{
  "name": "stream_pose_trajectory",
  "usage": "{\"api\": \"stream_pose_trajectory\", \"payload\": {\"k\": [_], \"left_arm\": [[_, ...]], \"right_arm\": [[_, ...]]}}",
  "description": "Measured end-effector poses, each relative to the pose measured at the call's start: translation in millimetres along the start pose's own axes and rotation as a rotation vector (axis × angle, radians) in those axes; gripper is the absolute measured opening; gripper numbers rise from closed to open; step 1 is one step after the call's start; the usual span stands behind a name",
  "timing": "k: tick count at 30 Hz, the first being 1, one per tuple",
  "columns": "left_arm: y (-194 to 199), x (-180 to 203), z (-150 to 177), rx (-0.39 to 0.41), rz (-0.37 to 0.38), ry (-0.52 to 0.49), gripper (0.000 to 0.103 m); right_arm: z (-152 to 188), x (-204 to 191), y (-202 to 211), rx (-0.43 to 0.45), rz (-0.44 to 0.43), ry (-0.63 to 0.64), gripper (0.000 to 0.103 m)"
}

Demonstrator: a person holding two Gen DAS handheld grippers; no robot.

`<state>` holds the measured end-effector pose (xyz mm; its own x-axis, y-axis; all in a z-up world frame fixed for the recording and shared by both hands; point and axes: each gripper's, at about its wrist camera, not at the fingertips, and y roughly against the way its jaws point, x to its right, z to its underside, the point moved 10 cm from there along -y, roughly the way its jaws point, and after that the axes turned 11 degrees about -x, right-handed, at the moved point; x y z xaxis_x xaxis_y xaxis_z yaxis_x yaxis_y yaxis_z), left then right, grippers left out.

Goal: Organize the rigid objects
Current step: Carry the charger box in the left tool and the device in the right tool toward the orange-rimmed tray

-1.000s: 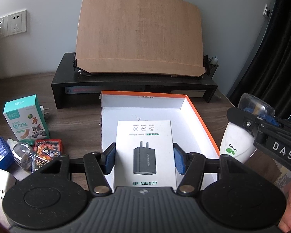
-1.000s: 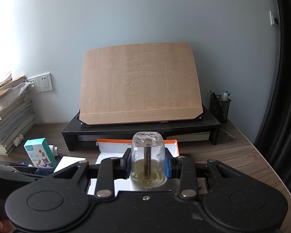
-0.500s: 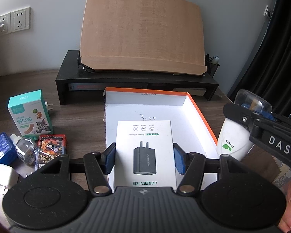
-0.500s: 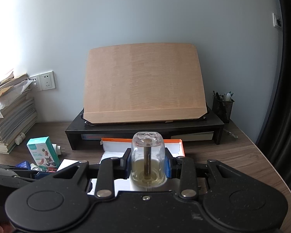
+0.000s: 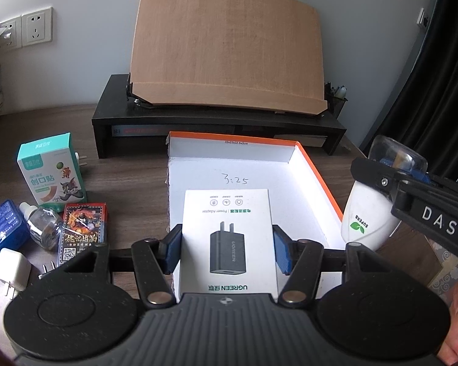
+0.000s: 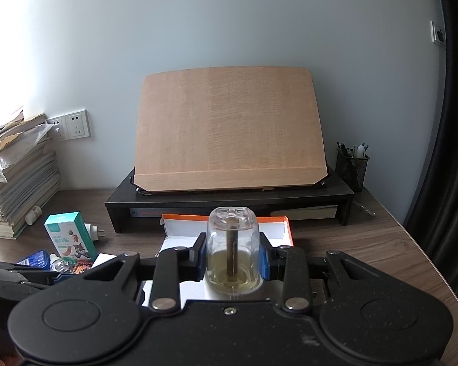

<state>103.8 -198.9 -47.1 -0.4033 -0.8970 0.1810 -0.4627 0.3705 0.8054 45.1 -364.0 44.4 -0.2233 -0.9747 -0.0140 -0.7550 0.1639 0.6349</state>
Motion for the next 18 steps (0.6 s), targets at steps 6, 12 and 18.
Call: {"api": "stream_pose_trajectory", "payload": {"k": [6, 12, 18], "left_arm": [[-0.8, 1.2, -0.4, -0.004, -0.005, -0.004, 0.06], [-2.3, 2.9, -0.2, -0.008, -0.018, -0.013, 0.06], [-3.7, 3.2, -1.1, -0.007, -0.031, -0.015, 0.06]], "right_arm": [[1.0, -0.3, -1.3, -0.005, 0.001, 0.001, 0.039], [0.9, 0.3, -2.5, -0.006, -0.005, -0.001, 0.039], [1.1, 0.0, -2.8, -0.007, -0.004, -0.002, 0.039]]}}
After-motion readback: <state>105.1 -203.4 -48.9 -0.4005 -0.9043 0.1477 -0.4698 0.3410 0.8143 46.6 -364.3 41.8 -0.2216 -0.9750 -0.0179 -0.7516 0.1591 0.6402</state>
